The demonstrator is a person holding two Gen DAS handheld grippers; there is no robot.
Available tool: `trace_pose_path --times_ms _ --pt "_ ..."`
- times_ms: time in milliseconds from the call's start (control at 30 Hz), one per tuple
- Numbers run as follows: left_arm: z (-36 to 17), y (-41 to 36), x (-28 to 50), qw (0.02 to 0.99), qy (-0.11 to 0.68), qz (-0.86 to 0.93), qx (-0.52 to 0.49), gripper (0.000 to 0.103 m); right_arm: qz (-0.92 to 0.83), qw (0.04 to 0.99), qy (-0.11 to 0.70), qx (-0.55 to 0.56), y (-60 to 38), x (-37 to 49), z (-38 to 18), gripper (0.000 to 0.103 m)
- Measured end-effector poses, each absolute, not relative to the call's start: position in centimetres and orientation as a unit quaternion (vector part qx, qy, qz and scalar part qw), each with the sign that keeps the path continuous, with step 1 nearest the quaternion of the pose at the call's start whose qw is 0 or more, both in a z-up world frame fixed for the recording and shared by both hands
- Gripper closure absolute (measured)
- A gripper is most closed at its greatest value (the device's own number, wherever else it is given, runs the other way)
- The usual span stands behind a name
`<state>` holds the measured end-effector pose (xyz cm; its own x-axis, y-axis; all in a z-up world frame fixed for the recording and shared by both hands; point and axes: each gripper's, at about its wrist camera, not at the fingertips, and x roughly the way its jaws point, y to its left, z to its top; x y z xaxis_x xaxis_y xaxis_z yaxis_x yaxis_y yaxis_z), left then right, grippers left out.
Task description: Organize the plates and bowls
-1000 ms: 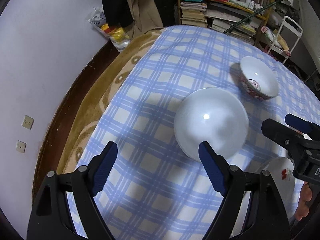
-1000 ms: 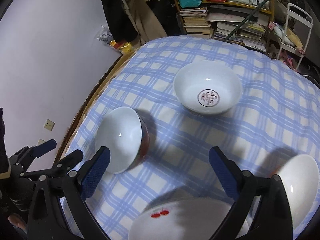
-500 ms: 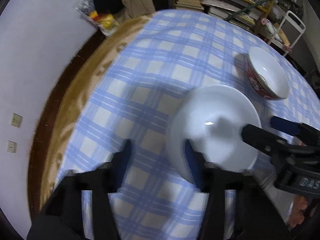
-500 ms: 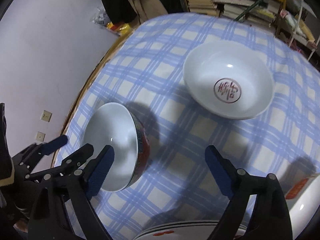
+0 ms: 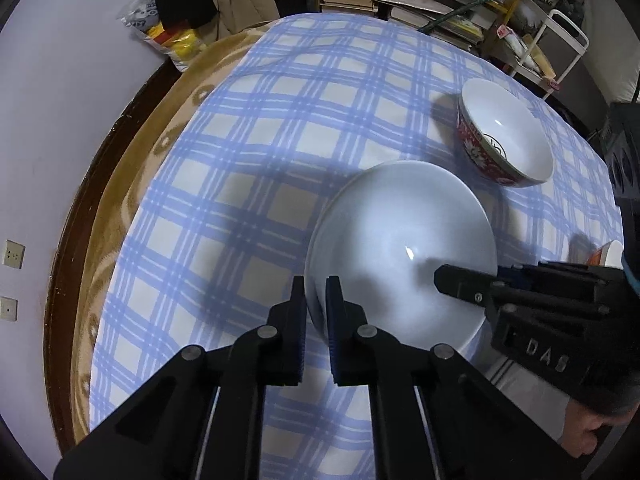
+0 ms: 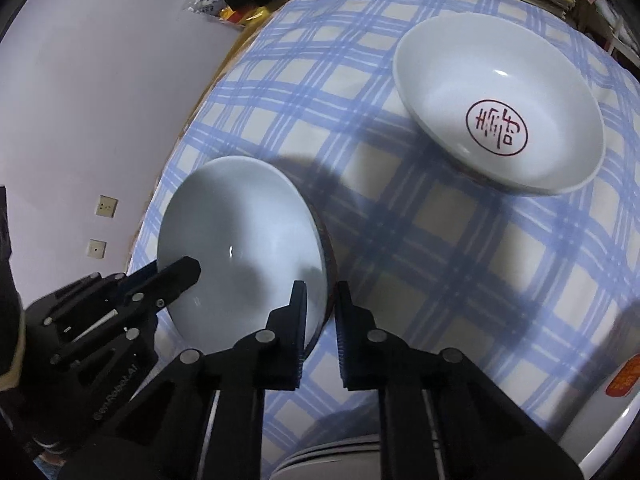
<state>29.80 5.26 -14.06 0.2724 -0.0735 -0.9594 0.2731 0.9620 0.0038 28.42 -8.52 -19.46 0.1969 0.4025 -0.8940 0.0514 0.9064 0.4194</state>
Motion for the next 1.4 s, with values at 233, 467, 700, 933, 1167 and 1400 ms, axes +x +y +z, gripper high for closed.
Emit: trace_pose_path --times_ms 233,467,700,933,1167,1400 --pt "-11.4 4.1 28.6 0.804 0.577 -0.119 0.081 0.094 0.103 0.774 0.604 0.16 -8.8 27.1 -17.2 0.089" --pt "-8.6 1.7 27.1 0.813 0.561 -0.138 0.079 0.094 0.082 0.798 0.574 0.164 -11.6 25.7 -13.5 0.089" --pt "-6.2 -1.9 25.2 0.82 0.541 -0.163 0.093 0.094 0.056 0.813 0.555 0.167 -14.6 23.4 -11.1 0.089" --pt "-4.5 -5.6 23.2 0.822 0.527 -0.189 0.103 0.094 0.034 0.816 0.549 0.179 -18.1 20.5 -9.7 0.089" --pt "-3.1 -9.1 21.4 0.823 0.515 -0.211 0.113 0.093 0.008 0.822 0.537 0.19 -21.5 18.1 -8.2 0.089" --pt "-2.6 -12.2 19.6 0.819 0.511 -0.23 0.124 0.093 -0.014 0.824 0.53 0.201 -24.4 15.9 -7.5 0.089"
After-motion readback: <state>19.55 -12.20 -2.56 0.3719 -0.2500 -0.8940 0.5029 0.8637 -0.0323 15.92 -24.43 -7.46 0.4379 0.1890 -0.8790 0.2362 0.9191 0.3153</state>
